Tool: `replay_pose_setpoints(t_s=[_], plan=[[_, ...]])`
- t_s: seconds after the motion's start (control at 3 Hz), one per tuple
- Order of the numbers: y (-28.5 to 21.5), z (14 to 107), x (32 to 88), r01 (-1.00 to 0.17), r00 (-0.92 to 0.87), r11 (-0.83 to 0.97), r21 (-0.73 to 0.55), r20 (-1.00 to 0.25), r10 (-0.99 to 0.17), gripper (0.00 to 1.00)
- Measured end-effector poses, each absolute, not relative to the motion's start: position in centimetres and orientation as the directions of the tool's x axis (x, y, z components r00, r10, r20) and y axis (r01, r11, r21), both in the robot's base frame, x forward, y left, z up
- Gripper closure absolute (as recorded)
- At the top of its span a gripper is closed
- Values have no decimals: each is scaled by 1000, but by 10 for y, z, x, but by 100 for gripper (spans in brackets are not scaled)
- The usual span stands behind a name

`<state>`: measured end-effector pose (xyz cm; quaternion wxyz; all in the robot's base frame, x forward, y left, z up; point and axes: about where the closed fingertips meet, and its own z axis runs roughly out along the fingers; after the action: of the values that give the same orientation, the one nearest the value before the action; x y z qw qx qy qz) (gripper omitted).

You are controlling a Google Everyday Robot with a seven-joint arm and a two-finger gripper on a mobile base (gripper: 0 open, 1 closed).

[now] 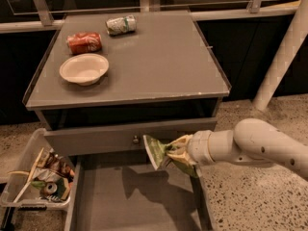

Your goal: Place green jalapeno chip bag into middle drawer

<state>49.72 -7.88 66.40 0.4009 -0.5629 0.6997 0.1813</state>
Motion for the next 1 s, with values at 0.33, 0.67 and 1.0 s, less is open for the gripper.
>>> replay_pose_setpoints(t_s=[0.33, 0.67, 1.0], plan=[[-75, 623, 500, -933, -102, 323, -156, -748, -656, 100], [-73, 570, 503, -928, -149, 349, -126, -735, -661, 100], [-70, 523, 504, -919, -127, 358, -167, -734, -667, 100]])
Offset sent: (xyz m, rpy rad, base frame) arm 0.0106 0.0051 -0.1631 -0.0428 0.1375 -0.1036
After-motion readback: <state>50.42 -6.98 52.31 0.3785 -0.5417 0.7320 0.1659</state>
